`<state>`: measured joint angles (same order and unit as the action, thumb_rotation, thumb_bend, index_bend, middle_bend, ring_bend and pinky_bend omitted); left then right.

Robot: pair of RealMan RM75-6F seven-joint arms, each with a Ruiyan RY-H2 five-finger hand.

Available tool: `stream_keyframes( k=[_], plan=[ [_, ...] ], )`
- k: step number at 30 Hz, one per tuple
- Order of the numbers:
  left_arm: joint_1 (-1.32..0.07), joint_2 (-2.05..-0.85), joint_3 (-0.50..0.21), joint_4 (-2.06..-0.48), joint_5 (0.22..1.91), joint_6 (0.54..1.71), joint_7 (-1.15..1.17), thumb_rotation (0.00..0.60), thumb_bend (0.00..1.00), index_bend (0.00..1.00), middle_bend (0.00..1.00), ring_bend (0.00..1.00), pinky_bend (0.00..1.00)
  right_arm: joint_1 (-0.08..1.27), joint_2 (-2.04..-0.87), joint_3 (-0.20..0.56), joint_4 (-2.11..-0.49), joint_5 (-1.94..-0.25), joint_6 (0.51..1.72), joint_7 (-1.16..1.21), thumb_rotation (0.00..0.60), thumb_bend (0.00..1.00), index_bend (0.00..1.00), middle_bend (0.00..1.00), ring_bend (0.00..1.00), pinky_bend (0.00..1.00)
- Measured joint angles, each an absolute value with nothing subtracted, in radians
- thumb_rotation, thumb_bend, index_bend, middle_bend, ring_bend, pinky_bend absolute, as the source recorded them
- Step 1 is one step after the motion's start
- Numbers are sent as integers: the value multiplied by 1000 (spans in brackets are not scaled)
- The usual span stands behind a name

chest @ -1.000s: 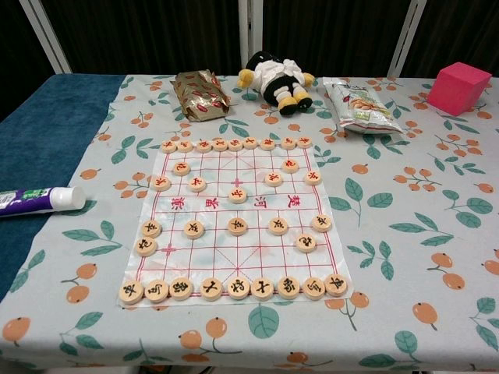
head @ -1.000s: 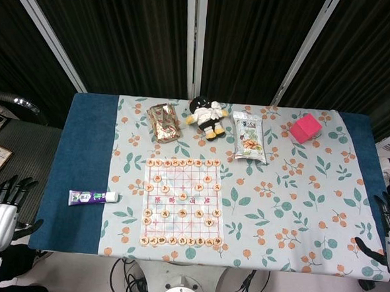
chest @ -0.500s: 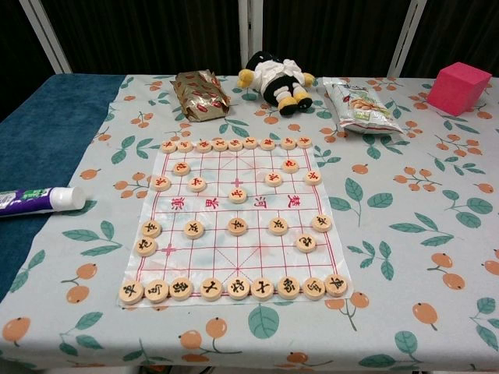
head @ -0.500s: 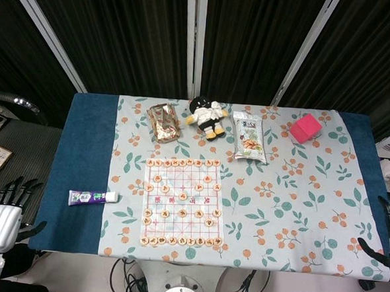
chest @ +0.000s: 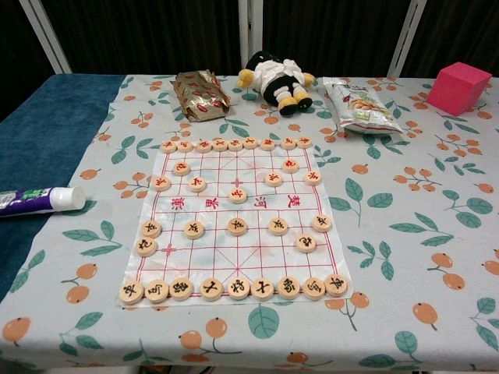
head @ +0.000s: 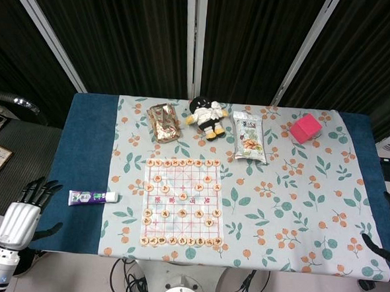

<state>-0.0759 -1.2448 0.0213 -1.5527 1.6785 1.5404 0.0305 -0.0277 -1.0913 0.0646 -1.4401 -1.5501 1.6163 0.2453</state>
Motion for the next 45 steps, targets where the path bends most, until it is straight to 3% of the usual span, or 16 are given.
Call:
stream_keyframes(
  k=[19,28,34,45],
  plan=[
    [-176,-1365,63,-1536,1757,1401,55,600,148,224,132,4,109,-38,-1079,69,-1435,-1543,1635,282,600,69,0,0,0,0],
    [-243,-1399,113,-1549,1841,1333,25,600,260,217,207,4,105,-43,-1073,71,-1420,-1541,1640,311,600,69,0,0,0,0],
    [-285,-1433,135,-1547,1876,1298,-23,600,399,101,228,4,99,-38,-1073,70,-1422,-1549,1635,308,600,70,0,0,0,0],
    [-347,-1504,119,-1518,1836,1204,37,600,414,24,160,0,71,-44,-1074,70,-1407,-1534,1631,321,600,69,0,0,0,0]
  ],
)
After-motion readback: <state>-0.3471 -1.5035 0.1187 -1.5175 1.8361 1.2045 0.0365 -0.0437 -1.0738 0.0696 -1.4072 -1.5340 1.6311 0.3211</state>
